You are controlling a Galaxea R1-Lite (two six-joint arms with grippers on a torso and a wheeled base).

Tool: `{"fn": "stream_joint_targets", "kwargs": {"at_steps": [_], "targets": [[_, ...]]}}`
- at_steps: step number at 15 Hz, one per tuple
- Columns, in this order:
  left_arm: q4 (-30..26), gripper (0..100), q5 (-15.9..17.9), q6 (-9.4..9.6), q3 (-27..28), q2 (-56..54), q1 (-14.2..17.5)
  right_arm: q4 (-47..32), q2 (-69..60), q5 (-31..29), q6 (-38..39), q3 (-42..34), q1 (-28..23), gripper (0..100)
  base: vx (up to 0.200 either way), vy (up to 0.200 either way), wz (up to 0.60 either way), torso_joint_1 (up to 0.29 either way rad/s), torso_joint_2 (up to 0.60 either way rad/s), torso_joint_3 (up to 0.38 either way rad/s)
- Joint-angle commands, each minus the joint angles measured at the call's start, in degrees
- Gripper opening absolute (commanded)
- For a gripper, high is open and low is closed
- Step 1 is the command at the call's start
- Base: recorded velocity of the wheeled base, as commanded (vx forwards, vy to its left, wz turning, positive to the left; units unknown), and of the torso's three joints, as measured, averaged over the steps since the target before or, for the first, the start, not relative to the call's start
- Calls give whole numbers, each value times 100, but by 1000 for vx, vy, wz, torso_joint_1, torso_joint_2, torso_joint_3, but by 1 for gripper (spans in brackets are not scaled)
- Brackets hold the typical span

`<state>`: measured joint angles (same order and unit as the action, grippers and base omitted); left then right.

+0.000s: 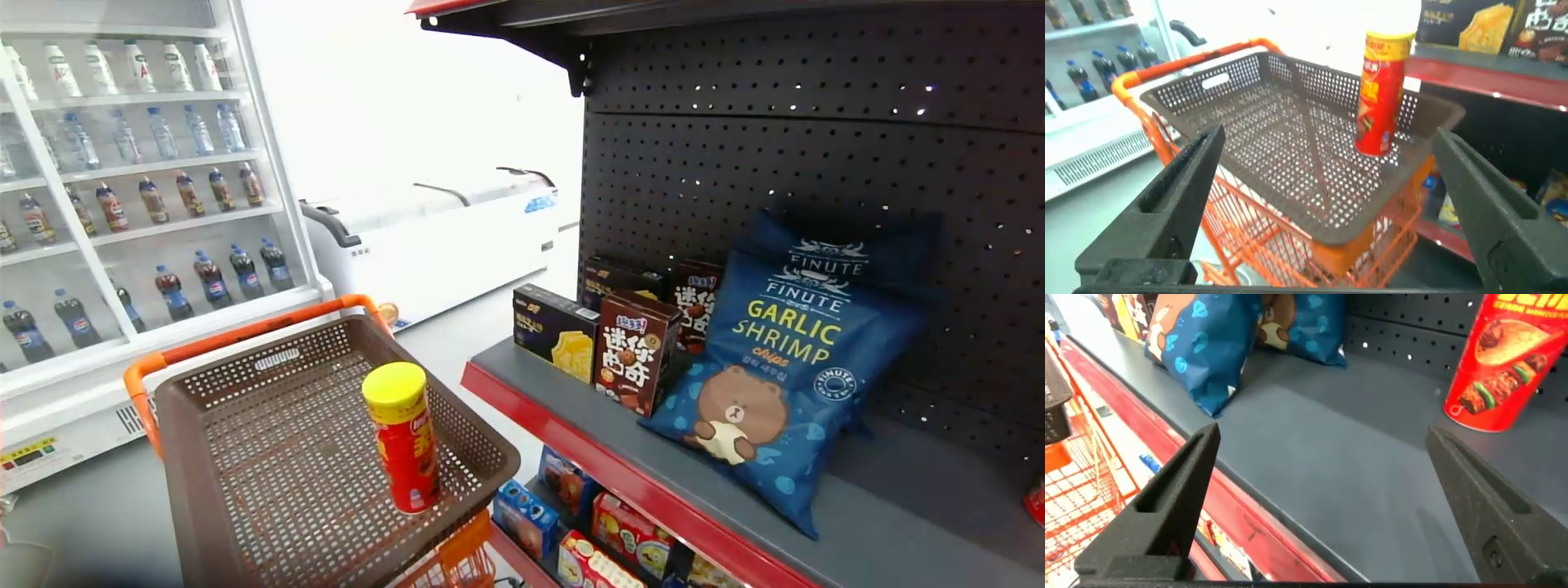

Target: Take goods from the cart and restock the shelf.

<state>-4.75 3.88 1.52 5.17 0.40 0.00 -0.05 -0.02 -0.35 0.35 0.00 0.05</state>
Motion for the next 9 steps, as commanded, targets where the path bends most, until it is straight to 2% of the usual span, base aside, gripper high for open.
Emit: {"fn": "stream_joint_targets", "kwargs": {"at_steps": [1, 2, 4, 5, 6, 9], "targets": [[-773, 100, 131, 146, 705, 65, -18, -4, 2, 0, 0, 0, 4, 100, 0, 0, 0, 0, 0, 0], [-1001, 100, 289, 296, 819, 259, -53, -4, 2, 0, 0, 0, 4, 100, 0, 0, 0, 0, 0, 0], [-992, 100, 298, 454, 854, 716, -53, -4, 2, 0, 0, 0, 4, 100, 0, 0, 0, 0, 0, 0], [-957, 100, 307, 727, 977, 1331, -44, -4, 2, 0, 0, 0, 4, 100, 0, 0, 0, 0, 0, 0], [-957, 100, 307, 850, 1065, 1797, -53, -4, 2, 0, 0, 0, 4, 100, 0, 0, 0, 0, 0, 0], [-606, 100, 342, 894, 1311, 3159, -123, -4, 2, 0, 0, 0, 4, 100, 0, 0, 0, 0, 0, 0]]}}
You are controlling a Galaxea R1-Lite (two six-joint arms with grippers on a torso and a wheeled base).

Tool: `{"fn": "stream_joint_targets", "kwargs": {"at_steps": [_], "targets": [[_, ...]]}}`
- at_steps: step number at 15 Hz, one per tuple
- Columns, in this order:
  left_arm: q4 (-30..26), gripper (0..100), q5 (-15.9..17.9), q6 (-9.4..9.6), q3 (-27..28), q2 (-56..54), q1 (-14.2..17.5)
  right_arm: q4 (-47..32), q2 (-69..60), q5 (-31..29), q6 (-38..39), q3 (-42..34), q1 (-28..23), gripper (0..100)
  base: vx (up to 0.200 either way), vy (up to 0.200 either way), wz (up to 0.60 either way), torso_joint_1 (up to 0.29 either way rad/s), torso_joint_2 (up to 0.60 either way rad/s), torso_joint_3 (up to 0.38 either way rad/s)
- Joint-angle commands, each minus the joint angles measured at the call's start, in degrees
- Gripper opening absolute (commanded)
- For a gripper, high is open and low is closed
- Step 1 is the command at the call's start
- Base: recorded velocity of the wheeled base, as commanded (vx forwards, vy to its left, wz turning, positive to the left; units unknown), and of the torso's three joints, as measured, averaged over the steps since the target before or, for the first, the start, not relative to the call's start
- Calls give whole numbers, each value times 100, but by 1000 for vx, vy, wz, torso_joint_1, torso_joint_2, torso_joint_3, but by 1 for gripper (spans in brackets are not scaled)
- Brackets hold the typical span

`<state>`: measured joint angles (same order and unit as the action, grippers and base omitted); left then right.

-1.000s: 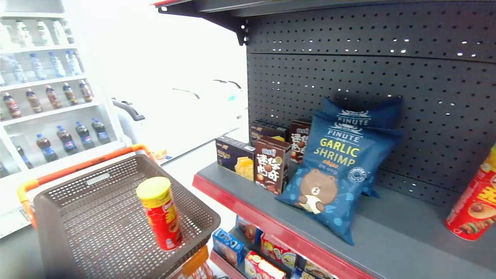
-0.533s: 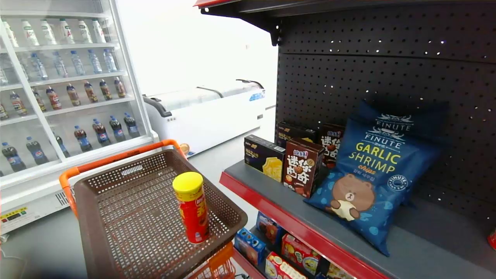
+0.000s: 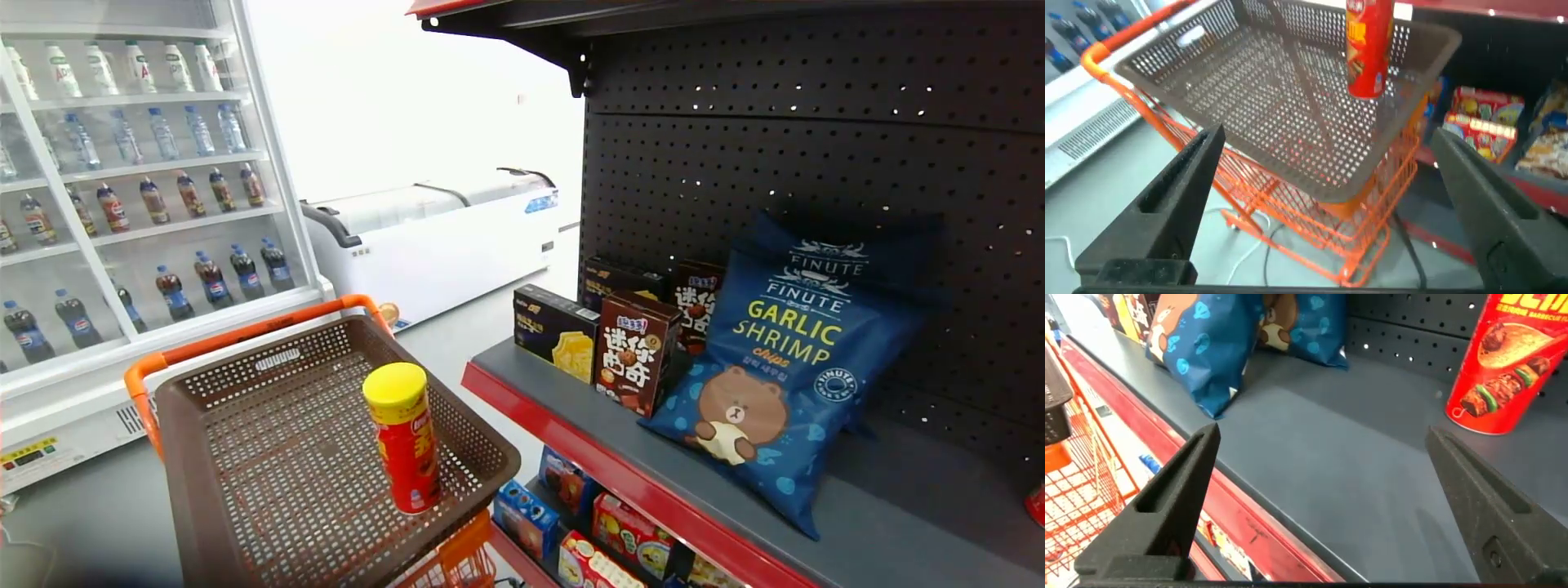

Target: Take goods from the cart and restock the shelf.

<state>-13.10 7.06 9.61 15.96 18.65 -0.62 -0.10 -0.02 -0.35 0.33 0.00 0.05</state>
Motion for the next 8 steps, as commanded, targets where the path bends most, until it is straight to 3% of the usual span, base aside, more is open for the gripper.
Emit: {"fn": "stream_joint_targets", "kwargs": {"at_steps": [1, 2, 4, 5, 8], "targets": [[774, 100, 6, 85, 215, 1888, -272, 1, 2, 0, 2, 0, 4, 100, 0, 0, 0, 0, 0, 0], [1012, 100, -3, 94, 188, 2081, -351, 1, 2, 0, 2, 0, 4, 100, 0, 0, 0, 0, 0, 0], [1583, 100, -64, 753, 206, 2890, -492, 1, 2, 0, 2, 0, 4, 100, 0, 0, 0, 0, 0, 0], [1715, 100, -55, 859, 215, 3083, -483, 1, 2, 0, 2, 0, 4, 100, 0, 0, 0, 0, 0, 0], [2585, 100, 120, 868, 250, 4278, -535, 1, 2, 0, 2, 0, 4, 100, 0, 0, 0, 0, 0, 0]]}}
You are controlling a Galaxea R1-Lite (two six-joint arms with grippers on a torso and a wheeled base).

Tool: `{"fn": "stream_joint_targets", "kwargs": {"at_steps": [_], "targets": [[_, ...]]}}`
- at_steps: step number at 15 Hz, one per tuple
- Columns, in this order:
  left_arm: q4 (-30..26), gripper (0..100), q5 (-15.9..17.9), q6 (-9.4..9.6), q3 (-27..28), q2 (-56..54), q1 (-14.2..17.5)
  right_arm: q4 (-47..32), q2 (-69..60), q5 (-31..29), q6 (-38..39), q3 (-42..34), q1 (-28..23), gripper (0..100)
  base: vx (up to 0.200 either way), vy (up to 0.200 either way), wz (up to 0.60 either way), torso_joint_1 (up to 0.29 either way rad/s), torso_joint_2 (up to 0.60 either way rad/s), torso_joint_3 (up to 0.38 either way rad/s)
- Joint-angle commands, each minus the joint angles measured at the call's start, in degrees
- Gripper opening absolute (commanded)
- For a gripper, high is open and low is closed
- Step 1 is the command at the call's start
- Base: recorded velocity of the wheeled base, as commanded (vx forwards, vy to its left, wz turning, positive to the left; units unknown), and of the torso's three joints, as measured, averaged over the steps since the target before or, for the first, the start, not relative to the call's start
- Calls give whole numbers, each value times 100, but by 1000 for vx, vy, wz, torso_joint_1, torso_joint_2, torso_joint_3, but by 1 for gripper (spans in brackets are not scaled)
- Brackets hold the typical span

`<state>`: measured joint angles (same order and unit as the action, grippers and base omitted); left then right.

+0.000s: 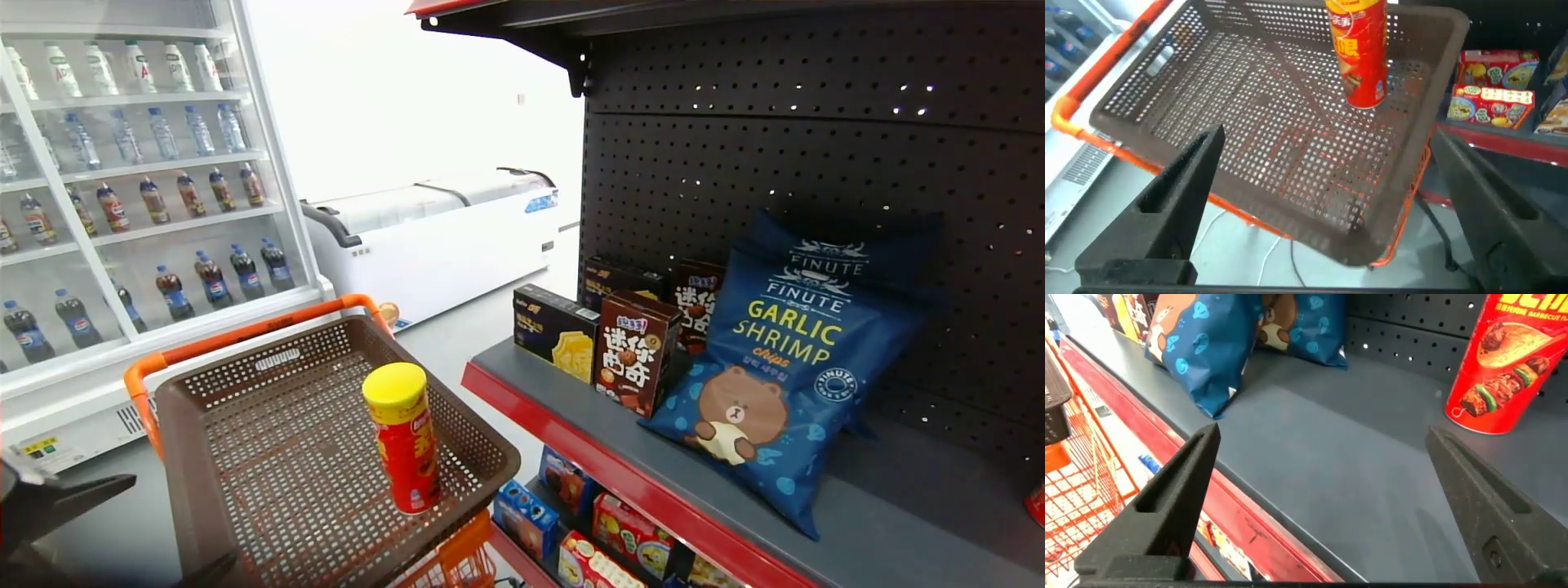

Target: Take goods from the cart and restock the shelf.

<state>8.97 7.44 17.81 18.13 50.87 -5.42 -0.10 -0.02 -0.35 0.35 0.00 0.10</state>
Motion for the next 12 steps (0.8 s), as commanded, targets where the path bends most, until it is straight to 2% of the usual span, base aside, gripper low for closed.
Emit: {"fn": "stream_joint_targets", "kwargs": {"at_steps": [1, 3, 4, 7, 8, 9, 12], "targets": [[456, 100, 100, 47, 51, 1223, -55, 1, 2, 0, 0, 0, -1, 100, 0, 0, 0, 0, 0, 0], [817, 100, 100, 38, 279, 2041, -117, 1, 2, 0, 0, 0, -1, 100, 0, 0, 0, 0, 0, 0], [940, 100, 91, 3, 358, 2287, -257, 1, 2, 0, 0, 0, -1, 100, 0, 0, 0, 0, 0, 0], [1704, 100, 65, -428, 648, 3183, -556, 1, 2, 0, 0, 0, -1, 100, 0, 0, 0, 0, 0, 0], [1924, 100, -32, -647, 886, 3553, -662, 1, 2, 0, 0, 0, -1, 100, 0, 0, 0, 0, 0, 0], [2056, 100, -76, -709, 973, 3755, -670, 1, 2, 0, 0, 0, -1, 100, 0, 0, 0, 0, 0, 0], [2460, 100, -76, -709, 929, 4194, -670, 1, 2, 0, 0, 0, -1, 100, 0, 0, 0, 0, 0, 0]]}}
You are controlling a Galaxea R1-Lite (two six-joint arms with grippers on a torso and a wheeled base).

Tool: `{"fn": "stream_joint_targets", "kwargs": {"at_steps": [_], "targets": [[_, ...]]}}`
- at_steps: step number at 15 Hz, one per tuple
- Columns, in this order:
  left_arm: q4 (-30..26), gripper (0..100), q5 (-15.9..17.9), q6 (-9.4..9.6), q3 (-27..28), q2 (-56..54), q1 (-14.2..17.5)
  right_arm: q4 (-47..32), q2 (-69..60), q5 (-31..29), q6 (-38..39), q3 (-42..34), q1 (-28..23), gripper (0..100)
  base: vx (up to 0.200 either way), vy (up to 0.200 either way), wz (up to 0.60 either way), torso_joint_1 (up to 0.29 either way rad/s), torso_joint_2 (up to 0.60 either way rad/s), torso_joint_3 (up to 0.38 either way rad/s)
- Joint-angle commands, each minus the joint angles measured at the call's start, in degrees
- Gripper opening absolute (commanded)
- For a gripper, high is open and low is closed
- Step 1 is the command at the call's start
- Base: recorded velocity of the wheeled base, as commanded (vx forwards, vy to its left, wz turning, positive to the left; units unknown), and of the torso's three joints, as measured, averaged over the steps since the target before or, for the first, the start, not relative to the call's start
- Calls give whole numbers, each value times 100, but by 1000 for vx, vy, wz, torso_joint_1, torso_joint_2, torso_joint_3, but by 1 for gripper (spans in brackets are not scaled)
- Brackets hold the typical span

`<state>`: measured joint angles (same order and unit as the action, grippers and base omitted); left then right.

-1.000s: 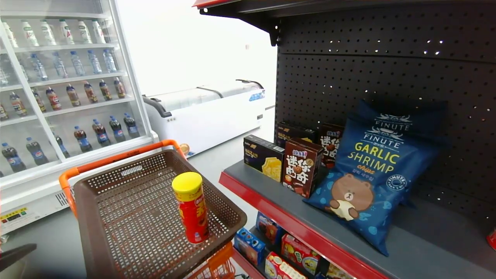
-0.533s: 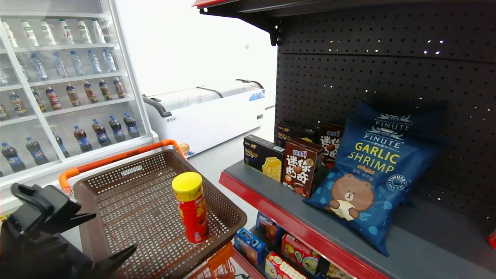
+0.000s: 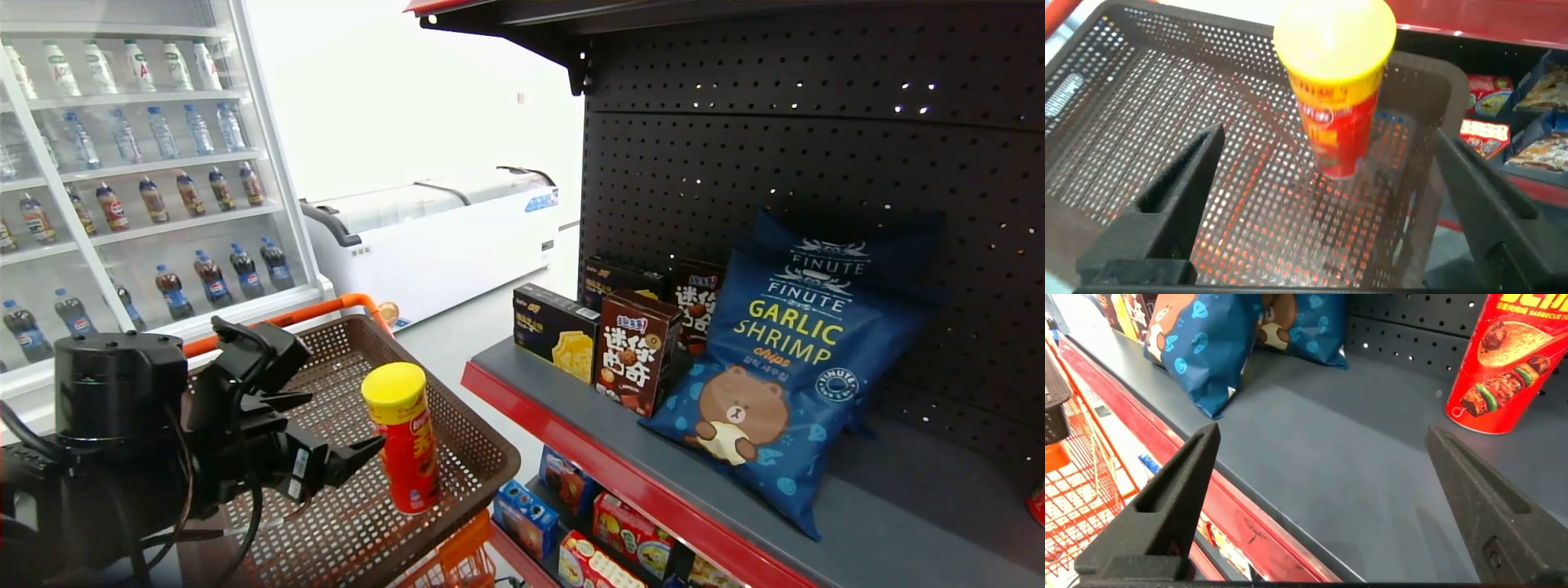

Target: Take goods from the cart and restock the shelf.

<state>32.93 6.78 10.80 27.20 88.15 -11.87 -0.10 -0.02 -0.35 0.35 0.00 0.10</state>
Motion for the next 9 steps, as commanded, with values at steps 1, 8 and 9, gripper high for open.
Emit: {"fn": "stream_joint_targets", "kwargs": {"at_steps": [1, 8, 9], "targets": [[214, 100, -10, -8, -13, 651, -26, 1, 2, 0, 0, 0, -1, 100, 0, 0, 0, 0, 0, 0], [2069, 100, -10, -166, -391, 1864, -69, 1, 2, 0, 0, 0, -1, 100, 0, 0, 0, 0, 0, 0], [2350, 100, -10, -175, -531, 1934, -140, 1, 2, 0, 0, 0, -1, 100, 0, 0, 0, 0, 0, 0]]}}
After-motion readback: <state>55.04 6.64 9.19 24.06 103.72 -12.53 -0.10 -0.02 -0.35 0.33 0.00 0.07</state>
